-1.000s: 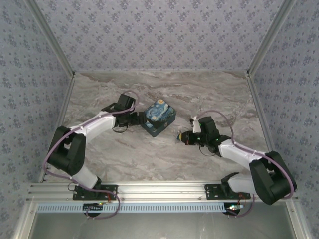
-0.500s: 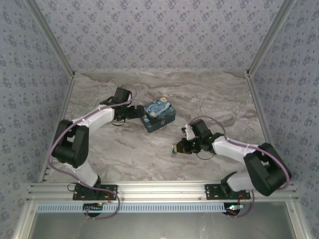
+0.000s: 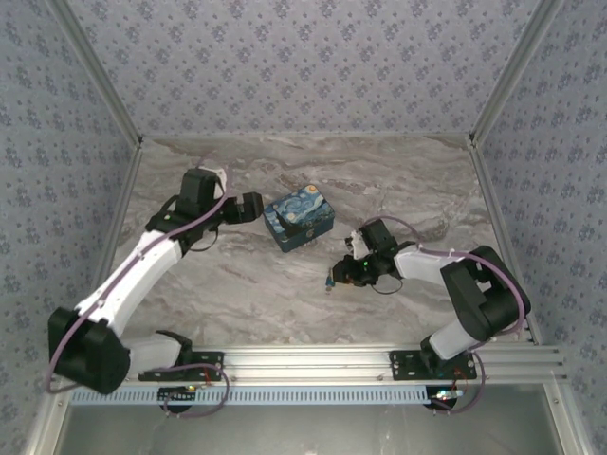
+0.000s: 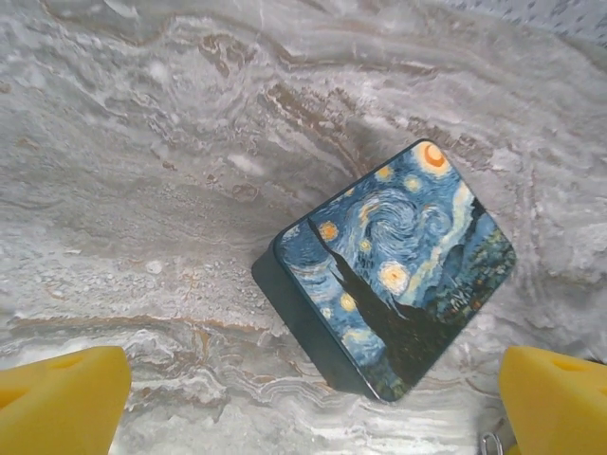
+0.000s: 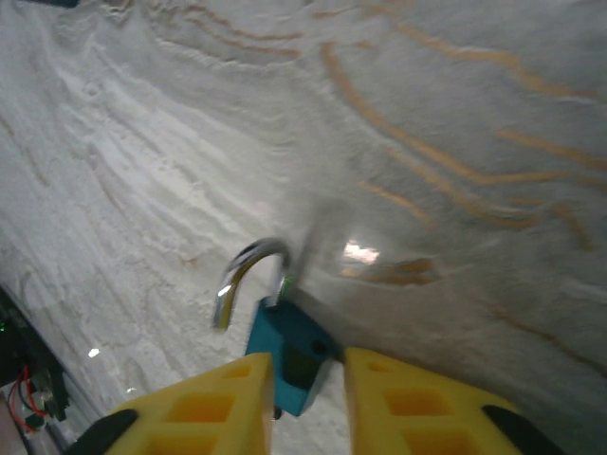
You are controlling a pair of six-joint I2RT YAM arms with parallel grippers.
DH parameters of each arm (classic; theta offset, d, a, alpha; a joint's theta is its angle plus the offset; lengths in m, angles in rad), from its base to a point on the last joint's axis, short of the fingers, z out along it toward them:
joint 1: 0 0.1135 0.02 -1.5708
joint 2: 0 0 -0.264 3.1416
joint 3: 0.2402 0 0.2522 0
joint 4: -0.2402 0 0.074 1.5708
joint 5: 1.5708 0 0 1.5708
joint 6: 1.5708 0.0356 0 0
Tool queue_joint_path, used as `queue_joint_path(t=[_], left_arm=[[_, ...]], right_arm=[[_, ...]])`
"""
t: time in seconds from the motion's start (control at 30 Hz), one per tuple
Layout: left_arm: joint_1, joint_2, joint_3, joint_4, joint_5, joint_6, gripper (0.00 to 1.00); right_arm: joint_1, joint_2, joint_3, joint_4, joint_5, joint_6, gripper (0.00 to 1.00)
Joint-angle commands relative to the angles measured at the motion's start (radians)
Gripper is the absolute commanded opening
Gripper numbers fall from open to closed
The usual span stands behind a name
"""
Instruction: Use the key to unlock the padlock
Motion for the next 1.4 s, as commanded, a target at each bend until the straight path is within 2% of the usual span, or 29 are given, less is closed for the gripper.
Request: queue_joint_path(t=[0.0,0.2,0.33,0.47,0.53,0.63,0.7,0.77,0.9,0.97,1.07,1.2,1.37], left_arm=[[0.018,-0.091,-0.025,-0.074,-0.003,0.016,0.99],[0.03,-0.261,-0.043,-0.144,-0.061,0.009,0.99],[0.036,-0.359,-0.101,-0.12,-0.164,-0.006,0.99],[0.043,-0.438,-0.195,-0.04,-0.274,0.023,0.99],[0.049,-0.465,-0.239,0.011,-0.348,0.041,0.99],[0.051,-0.504,-0.34,0.152,-0.429,0.105,0.99],[0.051,-0.523,-0.408,0.256,-0.473,0.159,1.0],[0.053,-0.518,-0.458,0.331,-0.507,0.22,0.99],[0.052,-0.471,-0.494,0.371,-0.544,0.278,0.99],[0.054,-0.446,-0.502,0.367,-0.563,0.297,0.99],[0.061,-0.419,-0.52,0.384,-0.58,0.333,0.99],[0.105,-0.372,-0.537,0.411,-0.523,0.332,1.0],[0.173,-0.301,-0.581,0.506,-0.428,0.304,0.99]], right_arm=[[-0.023,-0.03,-0.002,-0.002,0.015,-0.022,0.33],[-0.087,-0.221,-0.019,-0.072,0.075,-0.055,0.4],[-0.167,-0.394,-0.018,-0.123,0.135,-0.079,0.49],[-0.253,-0.536,-0.006,-0.173,0.238,-0.119,0.62],[-0.308,-0.589,0.0,-0.185,0.273,-0.133,0.65],[-0.397,-0.644,0.015,-0.202,0.321,-0.165,0.73],[-0.451,-0.662,0.018,-0.202,0.365,-0.181,0.81],[-0.505,-0.665,0.012,-0.172,0.388,-0.199,0.99],[-0.582,-0.623,0.008,-0.115,0.408,-0.247,1.0],[-0.6,-0.6,-0.007,-0.073,0.407,-0.332,1.0],[-0.602,-0.599,-0.092,0.067,0.493,-0.379,1.0],[-0.603,-0.572,-0.204,0.273,0.534,-0.415,1.0],[-0.602,-0.467,-0.317,0.56,0.525,-0.434,1.0]])
